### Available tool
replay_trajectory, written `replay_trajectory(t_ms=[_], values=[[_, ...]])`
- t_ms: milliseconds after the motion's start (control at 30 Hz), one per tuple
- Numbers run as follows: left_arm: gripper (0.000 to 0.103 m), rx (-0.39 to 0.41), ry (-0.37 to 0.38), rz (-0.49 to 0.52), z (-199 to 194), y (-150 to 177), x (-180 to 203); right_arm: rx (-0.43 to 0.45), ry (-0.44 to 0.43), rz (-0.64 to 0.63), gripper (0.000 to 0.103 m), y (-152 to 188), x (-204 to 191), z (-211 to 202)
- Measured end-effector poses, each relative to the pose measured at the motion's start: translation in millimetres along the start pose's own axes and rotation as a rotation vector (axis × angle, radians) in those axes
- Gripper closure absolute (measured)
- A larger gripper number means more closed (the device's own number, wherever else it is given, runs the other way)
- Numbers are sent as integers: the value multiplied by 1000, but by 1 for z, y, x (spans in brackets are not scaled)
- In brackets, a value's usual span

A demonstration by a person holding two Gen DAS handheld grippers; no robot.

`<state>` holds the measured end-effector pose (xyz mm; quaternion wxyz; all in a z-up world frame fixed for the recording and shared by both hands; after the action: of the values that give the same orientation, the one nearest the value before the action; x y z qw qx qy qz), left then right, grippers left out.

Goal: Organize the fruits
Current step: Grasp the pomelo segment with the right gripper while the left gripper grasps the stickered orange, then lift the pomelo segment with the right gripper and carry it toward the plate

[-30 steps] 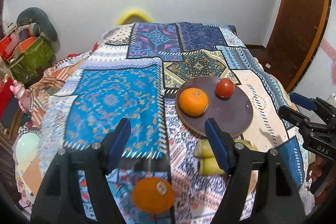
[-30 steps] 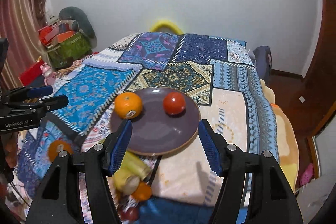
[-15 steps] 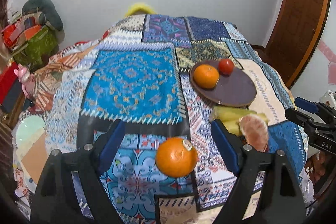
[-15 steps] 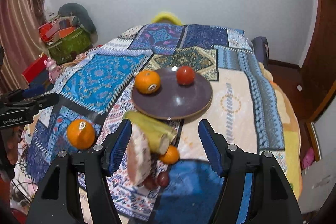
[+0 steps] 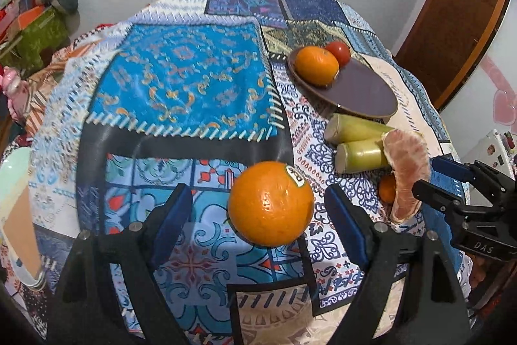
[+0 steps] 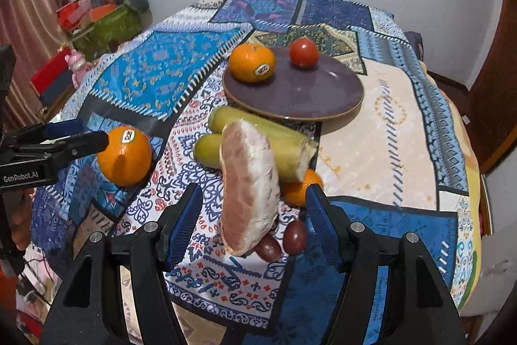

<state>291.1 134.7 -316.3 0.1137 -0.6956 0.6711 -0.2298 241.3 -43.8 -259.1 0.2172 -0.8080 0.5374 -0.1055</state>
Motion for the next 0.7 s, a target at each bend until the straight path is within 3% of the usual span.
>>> replay_trajectory(t_ms=[200,467,633,700], values=[[19,-47,46,-33,23,6,0,-27,-2,25,40,0,2,15],[20,-39,8,-11,33,5,3,-36,27,33,41,1,5,29],[34,-10,0,8,29,2,11,-24,52,14,49,1,7,28],[34,-6,-14,12,28,2,12,-28,13,8,66,1,3,27]])
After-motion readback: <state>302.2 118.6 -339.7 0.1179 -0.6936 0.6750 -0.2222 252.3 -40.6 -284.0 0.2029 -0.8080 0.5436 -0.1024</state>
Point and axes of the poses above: each gripper's, at about its wrist camera, not at the fingertips, and z roughly the way its jaws point, x to its right, y to its underside, the point moved 10 cm from there along z, roughly the way its jaws point, and after that the axes turned 7 degrees about -x, right-handed, at the moved point
